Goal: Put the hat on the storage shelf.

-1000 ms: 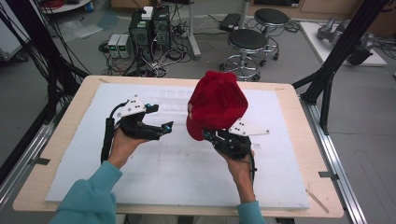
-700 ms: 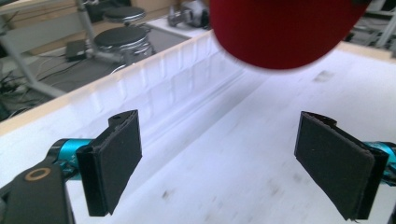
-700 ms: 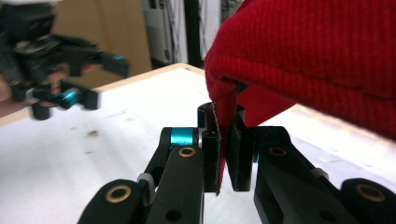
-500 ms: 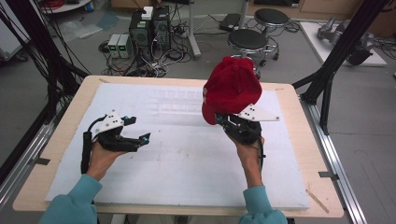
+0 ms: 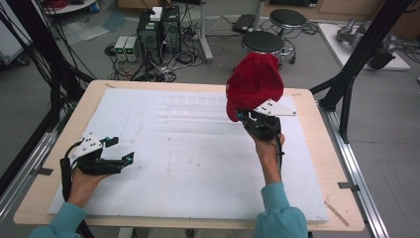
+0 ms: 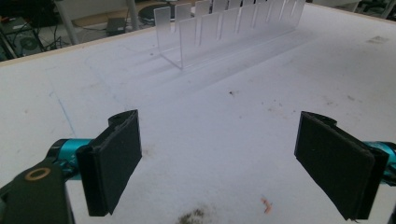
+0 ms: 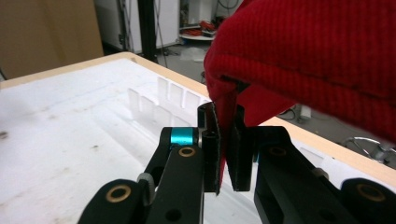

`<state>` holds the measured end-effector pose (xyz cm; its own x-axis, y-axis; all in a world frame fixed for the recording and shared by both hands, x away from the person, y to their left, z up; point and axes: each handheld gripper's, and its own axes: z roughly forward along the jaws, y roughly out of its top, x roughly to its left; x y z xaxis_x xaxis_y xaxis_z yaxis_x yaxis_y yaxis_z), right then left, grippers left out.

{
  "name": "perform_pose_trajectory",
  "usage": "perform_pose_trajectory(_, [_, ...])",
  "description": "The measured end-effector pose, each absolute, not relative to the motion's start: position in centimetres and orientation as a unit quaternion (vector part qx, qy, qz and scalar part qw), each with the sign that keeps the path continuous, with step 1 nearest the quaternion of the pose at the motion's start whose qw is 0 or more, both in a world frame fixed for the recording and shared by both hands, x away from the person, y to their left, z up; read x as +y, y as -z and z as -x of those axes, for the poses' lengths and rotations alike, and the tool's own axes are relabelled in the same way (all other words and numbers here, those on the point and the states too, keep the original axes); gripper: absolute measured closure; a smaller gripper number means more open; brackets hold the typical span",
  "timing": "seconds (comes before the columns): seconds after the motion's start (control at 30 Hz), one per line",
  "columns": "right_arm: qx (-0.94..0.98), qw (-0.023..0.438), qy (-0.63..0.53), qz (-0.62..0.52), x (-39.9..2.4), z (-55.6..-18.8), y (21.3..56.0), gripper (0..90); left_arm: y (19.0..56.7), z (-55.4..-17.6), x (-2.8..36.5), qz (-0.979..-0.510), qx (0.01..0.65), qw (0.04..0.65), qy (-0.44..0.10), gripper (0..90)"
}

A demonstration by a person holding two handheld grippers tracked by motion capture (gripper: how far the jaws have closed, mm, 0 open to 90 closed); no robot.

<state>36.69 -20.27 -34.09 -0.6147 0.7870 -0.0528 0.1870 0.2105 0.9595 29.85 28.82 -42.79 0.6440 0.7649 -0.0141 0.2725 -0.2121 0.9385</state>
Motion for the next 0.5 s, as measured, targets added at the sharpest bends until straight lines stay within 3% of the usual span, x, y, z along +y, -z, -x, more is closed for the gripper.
perform_pose_trajectory(0.5, [0.736,0.287,-0.506,-0.347,-19.7,-40.4,35.2,85.8,44.7,-27.9,31.1,-0.717,0.354,0.544,-0.254,15.1])
